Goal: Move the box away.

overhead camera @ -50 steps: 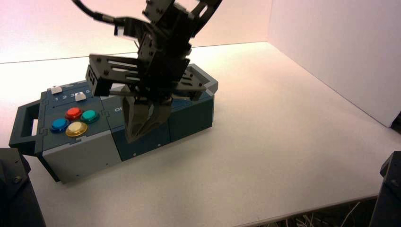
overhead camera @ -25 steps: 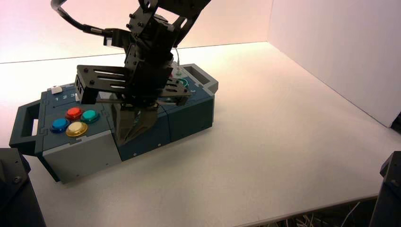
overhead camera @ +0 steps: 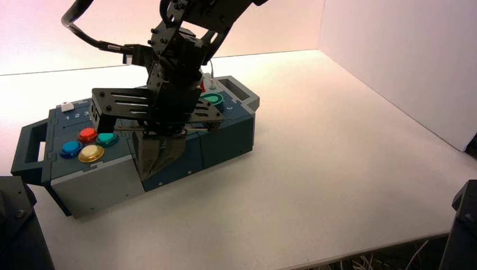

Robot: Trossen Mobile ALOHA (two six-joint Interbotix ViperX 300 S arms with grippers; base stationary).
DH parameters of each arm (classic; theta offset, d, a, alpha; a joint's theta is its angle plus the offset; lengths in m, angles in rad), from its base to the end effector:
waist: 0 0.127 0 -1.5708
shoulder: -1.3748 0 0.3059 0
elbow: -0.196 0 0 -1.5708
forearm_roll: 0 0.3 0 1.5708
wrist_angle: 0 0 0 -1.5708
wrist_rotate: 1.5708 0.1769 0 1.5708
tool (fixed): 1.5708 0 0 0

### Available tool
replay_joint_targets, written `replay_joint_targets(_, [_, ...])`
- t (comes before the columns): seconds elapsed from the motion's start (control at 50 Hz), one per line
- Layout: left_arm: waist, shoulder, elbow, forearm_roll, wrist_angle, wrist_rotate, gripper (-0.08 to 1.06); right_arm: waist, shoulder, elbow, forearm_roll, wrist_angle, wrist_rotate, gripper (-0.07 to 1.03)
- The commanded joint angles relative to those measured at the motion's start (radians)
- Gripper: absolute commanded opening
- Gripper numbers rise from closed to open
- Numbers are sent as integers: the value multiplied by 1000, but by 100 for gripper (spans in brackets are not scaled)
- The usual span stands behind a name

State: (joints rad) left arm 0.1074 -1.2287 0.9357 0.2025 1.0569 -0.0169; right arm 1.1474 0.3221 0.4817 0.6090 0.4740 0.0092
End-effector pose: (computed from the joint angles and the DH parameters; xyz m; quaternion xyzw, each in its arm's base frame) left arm 0.1472 0.0470 0.2511 0.0511 0.3736 0.1158 0.9189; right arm 0.1310 0.4030 0.0175 -0.0573 0.6400 0.3714 0.6702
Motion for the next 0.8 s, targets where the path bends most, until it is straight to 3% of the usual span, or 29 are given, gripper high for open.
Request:
replay_joint_targets(0.02, [-8,11,-14,2,-6,-2,-4,6,-9,-34,5,-2,-2,-2])
replay_joint_targets(0.8, [-8,-2,-14,3,-5,0,-4,-61,20,-106,-18,21,-17,-2])
